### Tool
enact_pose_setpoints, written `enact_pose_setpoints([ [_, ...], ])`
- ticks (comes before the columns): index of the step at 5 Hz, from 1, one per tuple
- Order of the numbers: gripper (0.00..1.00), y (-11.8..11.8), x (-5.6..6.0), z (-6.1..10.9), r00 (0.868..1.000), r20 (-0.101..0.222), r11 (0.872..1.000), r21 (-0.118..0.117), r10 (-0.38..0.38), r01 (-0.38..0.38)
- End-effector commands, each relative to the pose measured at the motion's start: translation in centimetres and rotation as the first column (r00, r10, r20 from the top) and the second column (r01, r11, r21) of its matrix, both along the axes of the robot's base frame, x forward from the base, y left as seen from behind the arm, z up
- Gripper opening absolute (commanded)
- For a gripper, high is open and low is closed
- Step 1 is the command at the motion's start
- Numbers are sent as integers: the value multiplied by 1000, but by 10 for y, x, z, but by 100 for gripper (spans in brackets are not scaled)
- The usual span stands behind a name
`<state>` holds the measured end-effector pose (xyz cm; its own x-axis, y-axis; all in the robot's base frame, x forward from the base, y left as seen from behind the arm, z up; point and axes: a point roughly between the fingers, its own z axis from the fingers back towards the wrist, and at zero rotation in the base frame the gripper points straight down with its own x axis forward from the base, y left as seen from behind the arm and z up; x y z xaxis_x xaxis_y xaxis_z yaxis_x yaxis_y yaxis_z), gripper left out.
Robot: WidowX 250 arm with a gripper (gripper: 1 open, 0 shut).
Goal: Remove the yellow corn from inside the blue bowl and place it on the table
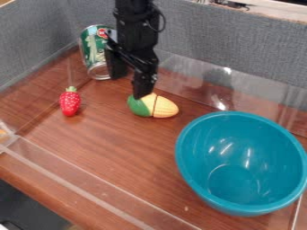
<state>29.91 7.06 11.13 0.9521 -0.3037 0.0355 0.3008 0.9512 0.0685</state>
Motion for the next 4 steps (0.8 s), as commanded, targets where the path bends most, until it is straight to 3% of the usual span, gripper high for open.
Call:
enact_pose_setpoints([
  [1,100,11,11,24,995,96,999,20,25,-27],
  [2,100,19,16,19,994,104,999,23,35,-38],
  [4,100,11,15,16,986,105,991,21,127,-130],
])
